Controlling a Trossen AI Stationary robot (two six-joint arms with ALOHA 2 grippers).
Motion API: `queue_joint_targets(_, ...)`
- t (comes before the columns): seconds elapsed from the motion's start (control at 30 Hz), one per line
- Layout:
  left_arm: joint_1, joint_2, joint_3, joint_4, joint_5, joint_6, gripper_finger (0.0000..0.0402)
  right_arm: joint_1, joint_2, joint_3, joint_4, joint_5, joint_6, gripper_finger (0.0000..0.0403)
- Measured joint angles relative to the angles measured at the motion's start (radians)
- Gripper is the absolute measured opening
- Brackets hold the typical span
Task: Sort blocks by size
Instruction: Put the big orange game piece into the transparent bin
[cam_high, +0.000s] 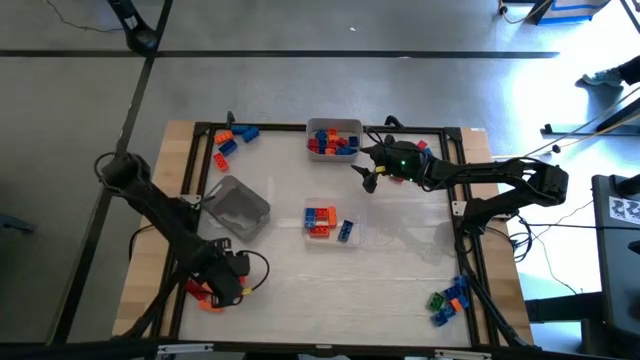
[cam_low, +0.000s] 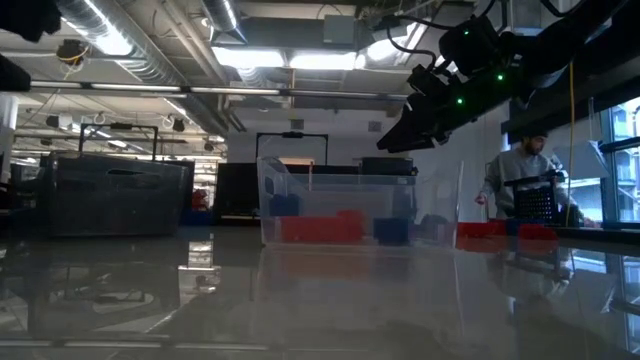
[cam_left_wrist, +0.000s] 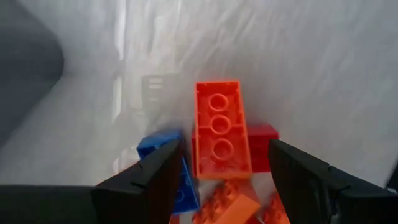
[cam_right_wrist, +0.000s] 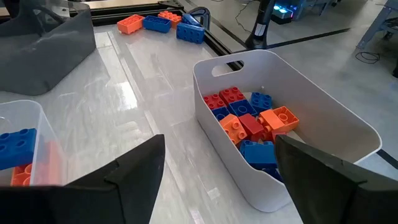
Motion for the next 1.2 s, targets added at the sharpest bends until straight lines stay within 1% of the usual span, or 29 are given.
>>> queue_joint_targets(0.3, 0.0, 0.077, 0.0, 0.006, 0.005, 0.009, 0.0223, 0.0, 0.0, 0.0, 0.0, 0.0, 0.0, 0.03)
queue_joint_targets(0.5, 0.001, 0.118, -0.001, -0.002, 0.009, 0.062, 0.0223, 0.0, 0.0, 0.0, -0.001, 0.0, 0.0, 0.03)
queue_joint_targets(0.67, 0.003, 0.131, -0.001, 0.0, 0.039, 0.107, 0.0222, 0.0, 0.0, 0.0, -0.009, 0.0, 0.0, 0.03)
queue_joint_targets(0.77, 0.003, 0.131, -0.001, -0.001, 0.041, 0.134, 0.0204, 0.0, 0.0, 0.0, -0.016, 0.0, 0.0, 0.03)
queue_joint_targets(0.97, 0.007, 0.131, -0.001, -0.002, 0.041, 0.194, 0.0125, 0.0, 0.0, 0.0, -0.023, 0.0, 0.0, 0.03)
queue_joint_targets(1.1, 0.023, 0.118, 0.0, -0.022, 0.041, 0.234, 0.0122, 0.0, 0.0, 0.0, -0.023, 0.0, 0.0, 0.03)
queue_joint_targets(1.2, 0.043, 0.086, 0.02, -0.103, 0.03, 0.241, 0.0122, 0.0, 0.0, 0.0, -0.023, 0.0, 0.0, 0.03)
